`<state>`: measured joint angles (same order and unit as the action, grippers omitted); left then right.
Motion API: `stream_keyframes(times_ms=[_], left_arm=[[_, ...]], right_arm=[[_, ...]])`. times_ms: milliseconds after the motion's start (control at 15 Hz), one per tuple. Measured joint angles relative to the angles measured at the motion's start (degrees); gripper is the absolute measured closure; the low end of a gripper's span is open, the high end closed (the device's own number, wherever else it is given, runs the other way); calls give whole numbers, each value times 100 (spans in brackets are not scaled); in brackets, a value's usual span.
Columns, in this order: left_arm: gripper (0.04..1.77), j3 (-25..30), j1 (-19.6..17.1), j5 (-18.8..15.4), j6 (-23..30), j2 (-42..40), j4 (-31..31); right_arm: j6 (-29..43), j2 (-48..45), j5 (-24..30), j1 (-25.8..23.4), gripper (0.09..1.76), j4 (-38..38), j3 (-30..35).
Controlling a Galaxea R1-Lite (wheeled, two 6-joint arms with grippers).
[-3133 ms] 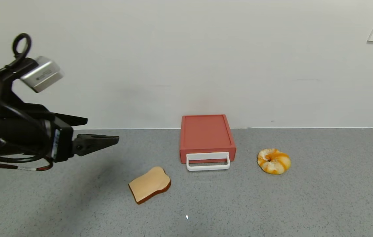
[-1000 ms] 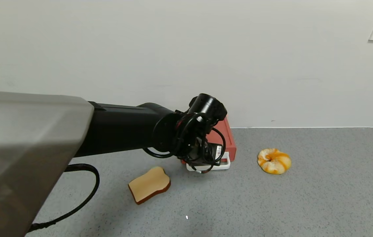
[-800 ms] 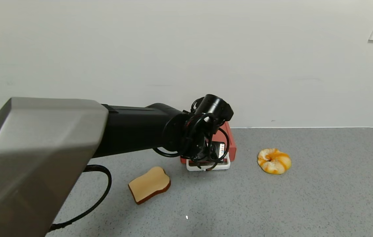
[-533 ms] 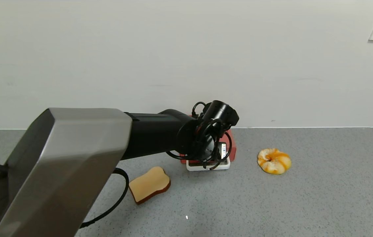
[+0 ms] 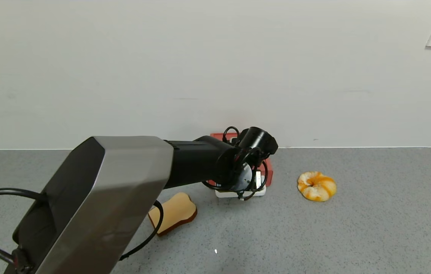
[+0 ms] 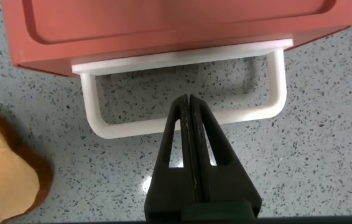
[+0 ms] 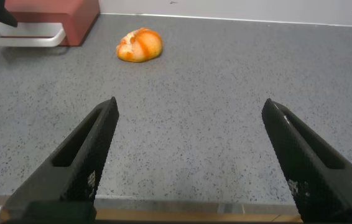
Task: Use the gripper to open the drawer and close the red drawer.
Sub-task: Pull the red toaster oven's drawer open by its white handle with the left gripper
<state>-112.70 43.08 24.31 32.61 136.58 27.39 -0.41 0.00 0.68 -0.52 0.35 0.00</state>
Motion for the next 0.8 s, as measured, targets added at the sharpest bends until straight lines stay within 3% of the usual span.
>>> stream_keyframes(times_ms=[800], left_arm=[[170, -52, -23, -24, 49, 215, -30]], right_arm=[[0, 0, -2, 0, 15, -2, 0]])
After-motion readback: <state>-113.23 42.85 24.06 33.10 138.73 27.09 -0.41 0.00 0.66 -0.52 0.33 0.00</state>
